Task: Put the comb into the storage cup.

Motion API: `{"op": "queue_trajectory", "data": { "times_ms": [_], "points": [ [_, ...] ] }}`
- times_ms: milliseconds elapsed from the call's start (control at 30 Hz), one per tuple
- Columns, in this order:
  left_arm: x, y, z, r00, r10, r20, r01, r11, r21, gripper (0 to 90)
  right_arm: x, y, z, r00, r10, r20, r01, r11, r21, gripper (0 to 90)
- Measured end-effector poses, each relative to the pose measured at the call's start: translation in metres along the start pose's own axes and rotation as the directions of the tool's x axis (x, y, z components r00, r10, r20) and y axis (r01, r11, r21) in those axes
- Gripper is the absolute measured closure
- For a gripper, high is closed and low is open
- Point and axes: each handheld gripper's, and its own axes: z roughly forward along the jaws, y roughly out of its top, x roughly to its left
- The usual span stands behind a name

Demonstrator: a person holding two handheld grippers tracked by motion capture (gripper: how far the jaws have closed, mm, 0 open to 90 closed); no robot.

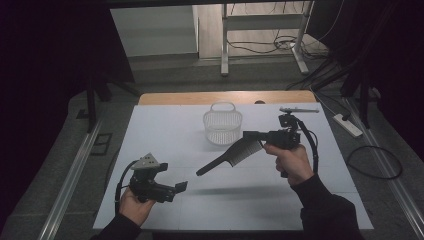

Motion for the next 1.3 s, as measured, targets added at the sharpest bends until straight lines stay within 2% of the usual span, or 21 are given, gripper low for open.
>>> {"op": "queue_trajectory", "data": {
  "times_ms": [167, 333, 500, 633, 1100, 1300],
  "points": [
    [0.003, -0.006, -0.007, 0.9993, 0.009, -0.037, -0.009, 0.9999, -0.013, 0.0, -0.002, 0.003, -0.002, 0.9999, 0.000, 0.010, 0.000, 1.000, -0.011, 84.2],
    [0.005, -0.013, -0.014, 0.9986, 0.008, -0.053, -0.010, 0.9995, -0.030, 0.0, -0.003, 0.007, -0.004, 0.9998, -0.001, 0.022, 0.001, 1.000, -0.022, 84.2],
    [0.004, -0.020, -0.018, 0.9970, 0.022, -0.074, -0.023, 0.9996, -0.019, 0.0, -0.004, 0.012, -0.007, 0.9993, -0.007, 0.036, 0.009, 0.999, -0.032, 84.2],
    [0.003, -0.026, -0.023, 0.9950, 0.017, -0.099, -0.018, 0.9998, -0.012, 0.0, -0.004, 0.016, -0.009, 0.9989, -0.009, 0.047, 0.011, 0.999, -0.047, 84.2],
    [0.006, -0.044, -0.042, 0.9923, -0.020, -0.122, 0.016, 0.9993, -0.034, 0.0, -0.010, 0.028, -0.012, 0.9972, -0.004, 0.074, 0.009, 0.997, -0.076, 84.2],
    [0.005, -0.050, -0.048, 0.9900, -0.010, -0.140, 0.006, 0.9994, -0.035, 0.0, -0.008, 0.035, -0.013, 0.9966, -0.012, 0.082, 0.019, 0.996, -0.085, 84.2]
  ]
}}
